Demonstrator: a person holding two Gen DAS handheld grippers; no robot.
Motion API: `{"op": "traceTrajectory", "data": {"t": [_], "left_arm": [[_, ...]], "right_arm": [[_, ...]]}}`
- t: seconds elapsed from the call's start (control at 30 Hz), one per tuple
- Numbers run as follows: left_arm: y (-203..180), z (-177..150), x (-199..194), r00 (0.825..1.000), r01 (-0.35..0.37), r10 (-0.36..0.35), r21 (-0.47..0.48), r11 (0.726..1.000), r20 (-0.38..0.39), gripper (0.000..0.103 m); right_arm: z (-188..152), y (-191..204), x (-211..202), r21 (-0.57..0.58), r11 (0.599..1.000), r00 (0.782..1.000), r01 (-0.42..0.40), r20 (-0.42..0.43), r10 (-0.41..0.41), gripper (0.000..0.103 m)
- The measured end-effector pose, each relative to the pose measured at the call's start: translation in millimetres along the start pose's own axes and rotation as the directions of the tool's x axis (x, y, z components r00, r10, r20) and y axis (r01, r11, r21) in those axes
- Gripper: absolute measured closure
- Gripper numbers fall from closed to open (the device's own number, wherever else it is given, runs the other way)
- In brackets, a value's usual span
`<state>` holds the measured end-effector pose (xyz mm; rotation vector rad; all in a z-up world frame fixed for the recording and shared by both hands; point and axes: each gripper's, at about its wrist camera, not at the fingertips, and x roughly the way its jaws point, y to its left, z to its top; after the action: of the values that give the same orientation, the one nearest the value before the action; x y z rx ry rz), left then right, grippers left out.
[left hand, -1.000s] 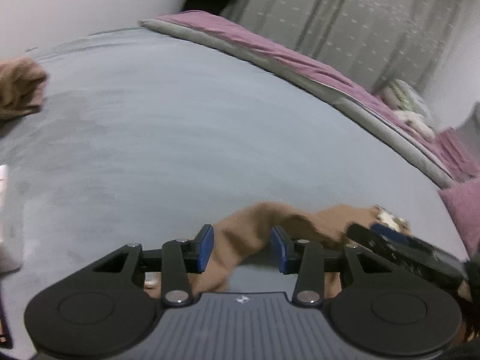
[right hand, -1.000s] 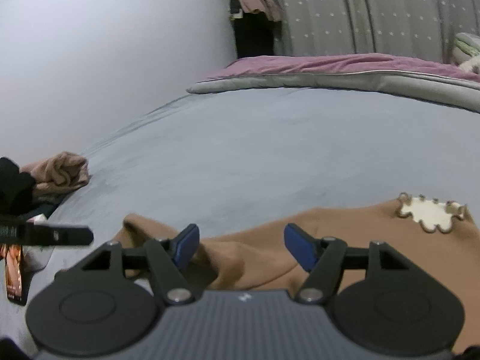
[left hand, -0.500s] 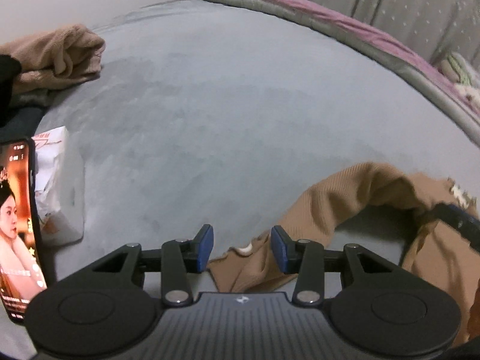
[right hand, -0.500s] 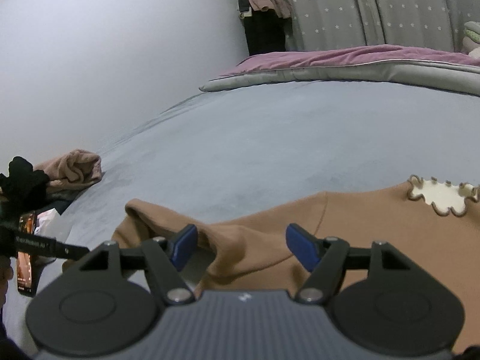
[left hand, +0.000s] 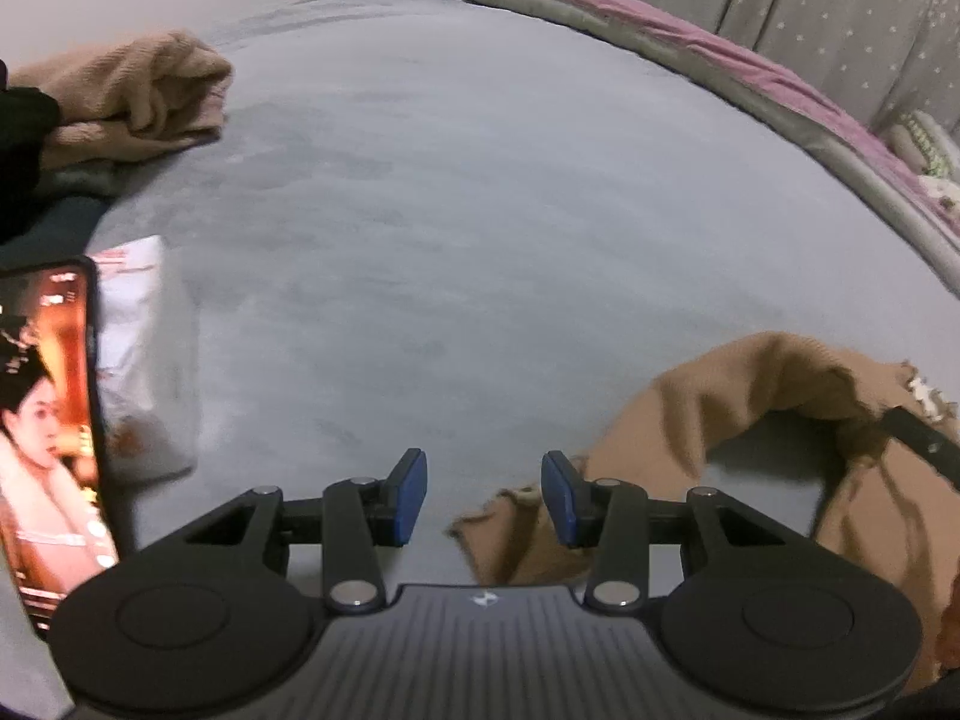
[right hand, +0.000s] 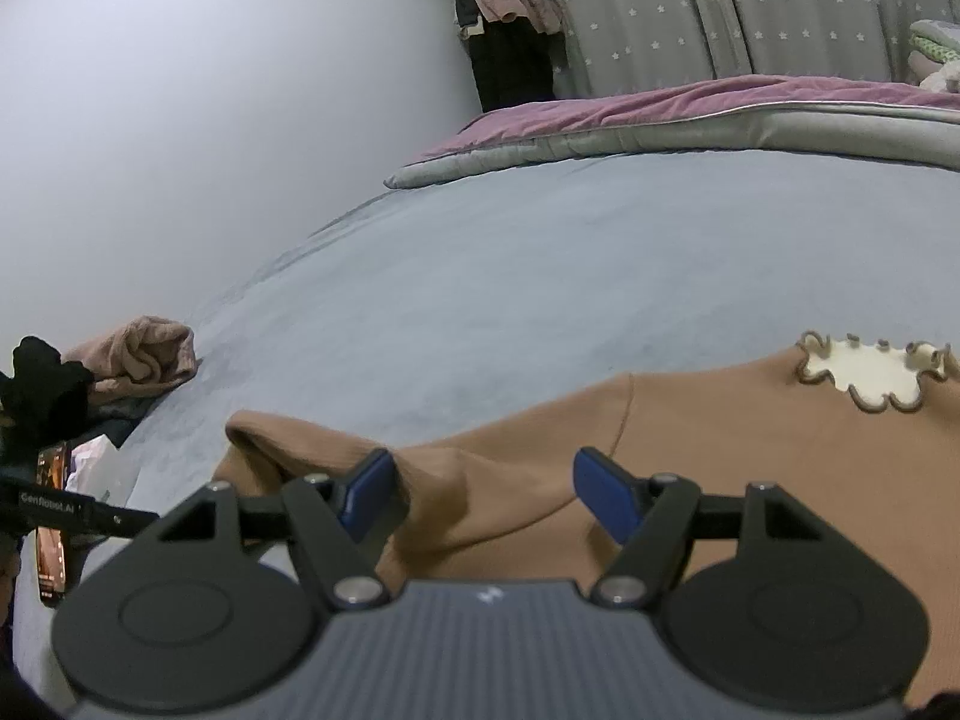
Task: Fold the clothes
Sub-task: 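Grasp the other sleeve's ruffled cuff with the left gripper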
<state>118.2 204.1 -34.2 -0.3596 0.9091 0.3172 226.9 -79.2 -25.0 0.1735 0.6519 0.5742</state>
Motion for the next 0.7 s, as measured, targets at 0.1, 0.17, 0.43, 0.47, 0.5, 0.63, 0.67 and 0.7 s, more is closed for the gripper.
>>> {"op": "traceTrajectory", "data": {"t": [0.1,0.17,0.43,0.47,0.5,0.63,0.67,0.7], "left_arm": [[-1,-2,5,0.999,0.020,-0.019,0.010,1.000,-0.042,0.062],[-7,-5,12,0.995,0.053,-0.050,0.039,0.998,-0.090,0.062],[-17,-12,18,0.994,0.065,-0.056,0.092,0.994,-0.098,0.093],[-17,-11,19,0.994,0.066,-0.058,0.093,0.993,-0.091,0.094],[-17,-9,18,0.995,0.064,-0.056,0.096,0.993,-0.081,0.095],[-15,-1,8,0.999,0.044,-0.045,0.074,0.996,0.011,0.095],[-13,2,3,0.998,0.037,-0.040,0.062,0.997,0.045,0.095],[-11,4,-3,0.996,0.024,-0.028,0.052,0.998,0.086,0.095]], "right_arm": [[0,-1,-1,0.005,1.000,1.000,0.000,0.002,0.000,0.034],[0,-2,-1,0.008,1.000,1.000,0.001,0.004,-0.001,0.034],[0,-3,-1,0.012,1.000,1.000,-0.001,0.006,0.001,0.033],[0,-3,-1,0.012,1.000,1.000,-0.001,0.006,0.001,0.033],[0,-3,-1,0.013,1.000,1.000,-0.001,0.006,0.001,0.033],[0,-4,-3,0.019,1.000,1.000,0.001,0.009,-0.001,0.033],[0,-4,-3,0.020,1.000,1.000,0.001,0.009,-0.002,0.033],[0,-4,-2,0.021,1.000,1.000,0.002,0.009,-0.002,0.033]]}}
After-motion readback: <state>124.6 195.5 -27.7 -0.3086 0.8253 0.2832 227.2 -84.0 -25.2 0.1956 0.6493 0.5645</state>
